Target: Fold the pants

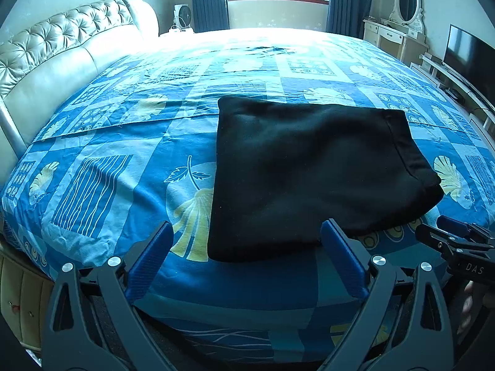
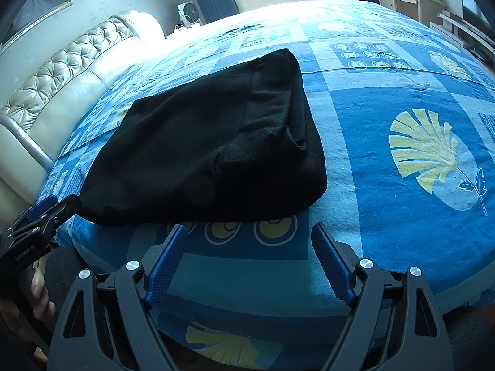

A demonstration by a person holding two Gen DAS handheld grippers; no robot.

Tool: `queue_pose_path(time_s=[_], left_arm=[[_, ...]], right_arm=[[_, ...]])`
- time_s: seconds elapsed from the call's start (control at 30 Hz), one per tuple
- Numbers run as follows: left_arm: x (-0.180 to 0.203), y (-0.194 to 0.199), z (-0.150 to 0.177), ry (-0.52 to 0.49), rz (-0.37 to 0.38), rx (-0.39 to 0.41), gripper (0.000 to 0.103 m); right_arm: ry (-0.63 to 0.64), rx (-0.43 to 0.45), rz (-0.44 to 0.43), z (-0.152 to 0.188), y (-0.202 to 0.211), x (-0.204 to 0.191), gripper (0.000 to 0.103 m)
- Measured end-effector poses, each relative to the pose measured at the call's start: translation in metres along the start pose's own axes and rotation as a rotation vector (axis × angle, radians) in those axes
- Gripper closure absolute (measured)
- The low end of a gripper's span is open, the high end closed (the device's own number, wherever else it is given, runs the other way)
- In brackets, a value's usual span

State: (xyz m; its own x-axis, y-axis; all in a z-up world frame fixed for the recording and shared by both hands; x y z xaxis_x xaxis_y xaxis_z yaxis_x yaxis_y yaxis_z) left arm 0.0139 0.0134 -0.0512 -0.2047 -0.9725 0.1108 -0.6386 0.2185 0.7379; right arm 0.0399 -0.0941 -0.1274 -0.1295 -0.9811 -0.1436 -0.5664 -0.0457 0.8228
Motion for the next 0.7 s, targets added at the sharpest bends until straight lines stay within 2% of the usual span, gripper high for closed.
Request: queue_pose_path(time_s=[0.27, 0.7], left_arm=[[-0.0036, 0.0003, -0.0012, 0.031, 0.002, -0.01, 0.007], [0.0012, -0.0001, -0.0003, 0.008, -0.007, -0.016, 0.007]], right_arm=[[0.006, -0.004, -0.003, 0.0013, 0.0001, -0.0025, 0.022], [0.018, -0.015, -0.011, 0.0037, -0.0004, -0.0074, 0.022]])
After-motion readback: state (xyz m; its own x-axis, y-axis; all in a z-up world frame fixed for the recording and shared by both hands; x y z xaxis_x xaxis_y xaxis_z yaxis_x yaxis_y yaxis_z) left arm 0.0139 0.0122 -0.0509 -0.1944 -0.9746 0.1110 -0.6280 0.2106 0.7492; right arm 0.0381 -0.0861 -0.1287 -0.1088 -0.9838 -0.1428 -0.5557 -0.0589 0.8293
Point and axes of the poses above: each gripper's, at about its wrist camera, not at the fingertips, and y roughly against the way its jaws point, x to its right, z to its underside, the point moved 5 cm from there along -y, roughly the way its jaws point, and after that the axes turned 13 degrees about z, right-handed, at the moved point
